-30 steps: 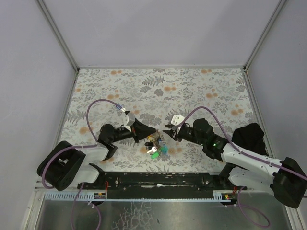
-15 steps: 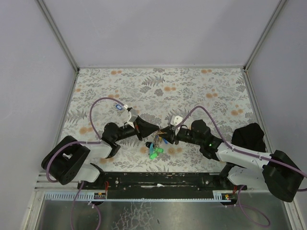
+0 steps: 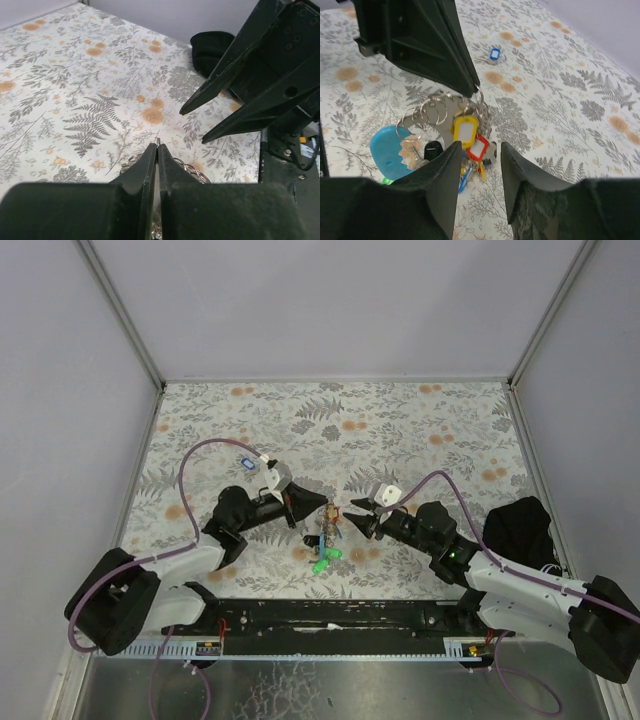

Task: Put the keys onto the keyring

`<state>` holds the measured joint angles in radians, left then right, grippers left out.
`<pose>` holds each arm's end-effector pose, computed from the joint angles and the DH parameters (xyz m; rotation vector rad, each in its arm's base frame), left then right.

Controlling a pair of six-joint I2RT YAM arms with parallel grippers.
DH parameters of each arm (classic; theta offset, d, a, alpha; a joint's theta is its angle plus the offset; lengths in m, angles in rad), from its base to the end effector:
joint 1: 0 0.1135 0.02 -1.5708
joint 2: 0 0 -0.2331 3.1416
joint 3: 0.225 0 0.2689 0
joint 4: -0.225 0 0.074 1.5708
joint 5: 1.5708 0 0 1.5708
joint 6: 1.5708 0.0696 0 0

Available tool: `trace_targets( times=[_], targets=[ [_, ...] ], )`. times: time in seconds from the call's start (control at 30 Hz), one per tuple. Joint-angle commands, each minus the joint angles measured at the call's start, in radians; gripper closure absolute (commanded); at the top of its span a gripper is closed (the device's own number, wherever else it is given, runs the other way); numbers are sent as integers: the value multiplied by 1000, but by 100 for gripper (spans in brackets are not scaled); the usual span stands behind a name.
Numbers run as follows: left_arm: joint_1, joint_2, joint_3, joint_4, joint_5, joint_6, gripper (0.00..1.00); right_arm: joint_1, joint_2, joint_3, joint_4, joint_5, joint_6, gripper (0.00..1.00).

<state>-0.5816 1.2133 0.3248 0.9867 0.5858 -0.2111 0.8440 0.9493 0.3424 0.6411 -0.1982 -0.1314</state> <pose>0.2142 -0.1869 0.1792 0.7685 1.3853 -1.0584 0.1731 0.2153 0.2077 -0.8801 1.3138 0.7144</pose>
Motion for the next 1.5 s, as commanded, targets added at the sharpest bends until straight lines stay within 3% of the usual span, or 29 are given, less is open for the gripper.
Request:
trace_targets(
  times=[0.0,0.2,0.5,0.73,1.03,1.27,1.33,1.4,1.47],
  targets=[
    [-3,-57,79,-234,-52,142,100,2,-9,-10,69,84,16,56],
    [-42,47,168,-269,-45,138,100,3,-46,-20,39,172,65,57],
    [-134,331,335,-285,-102,157,100,3,-252,-141,32,404,83,55],
    [-172,513,426,-304,-157,174,100,3,-265,-189,86,471,81,55],
    [-156,487,378,-419,-282,228,95,3,-201,-196,127,488,84,55],
    [-97,374,258,-323,-285,124,68,2,-168,-189,135,471,86,54],
    [-74,331,237,-318,-312,93,48,3,-171,-189,132,471,86,54],
    [-49,284,220,-338,-350,68,3,3,-173,-188,129,469,84,54],
    [-27,237,207,-364,-413,36,0,2,-171,-187,128,466,86,54]
  ],
)
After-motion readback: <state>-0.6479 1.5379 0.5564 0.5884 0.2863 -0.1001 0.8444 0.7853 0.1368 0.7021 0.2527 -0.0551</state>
